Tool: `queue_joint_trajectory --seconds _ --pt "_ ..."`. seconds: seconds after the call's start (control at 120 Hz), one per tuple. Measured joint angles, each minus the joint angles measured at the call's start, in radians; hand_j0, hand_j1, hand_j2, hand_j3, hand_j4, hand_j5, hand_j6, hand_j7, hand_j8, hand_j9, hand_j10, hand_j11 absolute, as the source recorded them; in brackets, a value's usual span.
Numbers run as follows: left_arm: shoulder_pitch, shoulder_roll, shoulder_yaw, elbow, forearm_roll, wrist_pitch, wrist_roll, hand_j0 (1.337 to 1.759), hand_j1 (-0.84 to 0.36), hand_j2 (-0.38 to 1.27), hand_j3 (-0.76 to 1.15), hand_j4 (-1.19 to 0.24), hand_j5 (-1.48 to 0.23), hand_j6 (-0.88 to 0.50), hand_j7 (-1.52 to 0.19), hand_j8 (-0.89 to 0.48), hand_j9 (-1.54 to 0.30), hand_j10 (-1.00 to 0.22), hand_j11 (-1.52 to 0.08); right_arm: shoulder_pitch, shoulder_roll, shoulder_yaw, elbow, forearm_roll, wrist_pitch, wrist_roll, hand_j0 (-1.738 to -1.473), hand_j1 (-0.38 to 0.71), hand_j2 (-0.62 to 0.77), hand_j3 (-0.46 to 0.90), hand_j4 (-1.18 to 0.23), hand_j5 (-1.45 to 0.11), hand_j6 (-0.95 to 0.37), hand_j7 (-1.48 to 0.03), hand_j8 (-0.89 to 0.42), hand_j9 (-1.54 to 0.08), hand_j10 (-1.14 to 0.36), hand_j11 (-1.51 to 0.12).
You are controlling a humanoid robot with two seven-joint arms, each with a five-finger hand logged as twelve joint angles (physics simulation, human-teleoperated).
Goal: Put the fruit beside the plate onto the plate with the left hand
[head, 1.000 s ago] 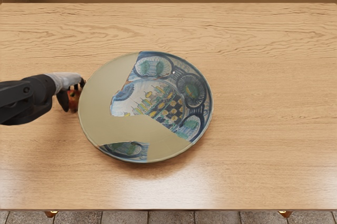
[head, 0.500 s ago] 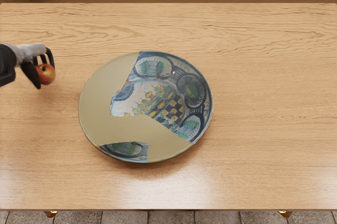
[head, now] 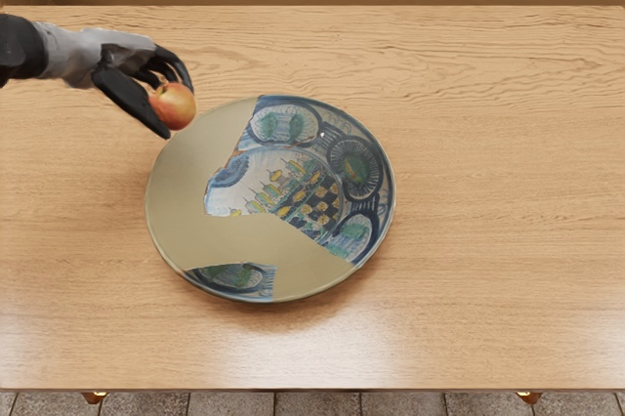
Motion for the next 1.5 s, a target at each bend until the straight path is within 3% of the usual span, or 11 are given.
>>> queue_joint_trajectory --seconds 0.225,0.425,0.608,0.75,0.942,0.992,1.092,1.2,1.333,1.5 --pt "0.003 -0.181 -0.03 0.0 -0.04 -0.063 0.0 1.645 -0.2 0.15 0.0 -0.39 -1.18 -0.35 -1.14 -0.53 -1.16 -0.81 -1.17 0.0 0.0 0.0 0.0 0.0 0.0 0.0 -1.658 -0.33 0.0 0.0 -0.01 -0.02 -0.01 -0.02 -0.01 -0.02 -0.01 -0.02" --pt "0.021 -0.212 0.01 0.002 -0.023 -0.066 0.0 1.645 -0.21 0.16 0.0 -0.41 -1.17 -0.35 -1.14 -0.52 -1.16 -0.81 -1.17 0.0 0.0 0.0 0.0 0.0 0.0 0.0 -1.658 -0.33 0.0 0.0 -0.01 -0.02 -0.01 -0.02 -0.01 -0.02 -0.01 -0.02" --pt "0.085 -0.214 0.04 0.004 0.025 -0.067 0.001 1.645 -0.24 0.22 0.0 -0.38 -1.17 -0.33 -1.13 -0.51 -1.15 -0.8 -1.16 0.0 0.0 -0.002 0.0 0.0 0.0 0.0 -1.658 -0.33 0.0 0.0 -0.01 -0.02 -0.01 -0.02 -0.01 -0.02 -0.01 -0.02" --pt "0.087 -0.3 0.062 0.004 0.176 -0.059 0.001 1.645 -0.27 0.27 0.0 -0.39 -1.16 -0.31 -1.14 -0.49 -1.15 -0.8 -1.16 0.0 0.0 -0.003 0.0 0.0 0.0 0.0 -1.658 -0.33 0.0 0.0 -0.01 -0.02 -0.01 -0.02 -0.01 -0.02 -0.01 -0.02" --pt "0.123 -0.335 0.074 0.007 0.405 -0.04 0.001 1.646 -0.29 0.3 0.0 -0.36 -1.17 -0.29 -1.15 -0.48 -1.14 -0.8 -1.15 0.0 0.0 -0.003 0.0 0.0 0.0 0.0 -1.658 -0.33 0.0 0.0 -0.01 -0.02 -0.01 -0.02 -0.01 -0.02 -0.01 -0.02" --pt "0.119 -0.341 0.074 0.013 0.429 -0.03 0.001 1.648 -0.27 0.26 0.0 -0.37 -1.07 -0.32 -1.05 -0.48 -1.04 -0.74 -1.05 0.0 0.0 -0.003 0.0 0.0 0.0 0.0 -1.658 -0.33 0.0 0.0 -0.01 -0.02 -0.01 -0.02 -0.01 -0.02 -0.01 -0.02" --pt "0.115 -0.337 0.074 0.022 0.397 0.002 0.001 1.652 -0.04 0.16 0.0 -0.24 -0.67 -0.2 -0.66 -0.31 -0.65 -0.46 -0.66 0.0 0.0 -0.003 0.0 0.0 0.0 0.0 -1.658 -0.33 0.0 0.0 -0.01 -0.02 -0.01 -0.02 -0.01 -0.02 -0.01 -0.02" --pt "0.11 -0.334 0.073 0.025 0.355 0.014 0.001 1.655 0.12 0.1 0.0 -0.14 -0.39 -0.12 -0.39 -0.18 -0.38 -0.27 -0.39 0.0 0.0 -0.003 0.0 0.0 0.0 0.0 -1.658 -0.33 0.0 0.0 -0.01 -0.02 -0.01 -0.02 -0.01 -0.02 -0.01 -0.02" --pt "0.101 -0.266 0.053 0.021 0.227 -0.019 0.001 1.656 0.23 0.05 0.0 -0.07 -0.2 -0.06 -0.2 -0.1 -0.2 -0.14 -0.2 0.0 0.0 -0.003 0.0 0.0 0.001 0.0 -1.658 -0.33 0.0 0.0 -0.01 -0.02 -0.01 -0.02 -0.01 -0.02 -0.01 -0.02" --pt "0.116 -0.119 -0.049 0.019 -0.029 -0.102 0.001 1.657 0.3 0.02 0.0 -0.03 -0.09 -0.03 -0.09 -0.04 -0.09 -0.06 -0.09 0.0 0.0 -0.003 0.0 0.0 0.001 0.0 -1.658 -0.33 0.0 0.0 -0.01 -0.02 -0.01 -0.02 -0.01 -0.02 -0.01 -0.02"
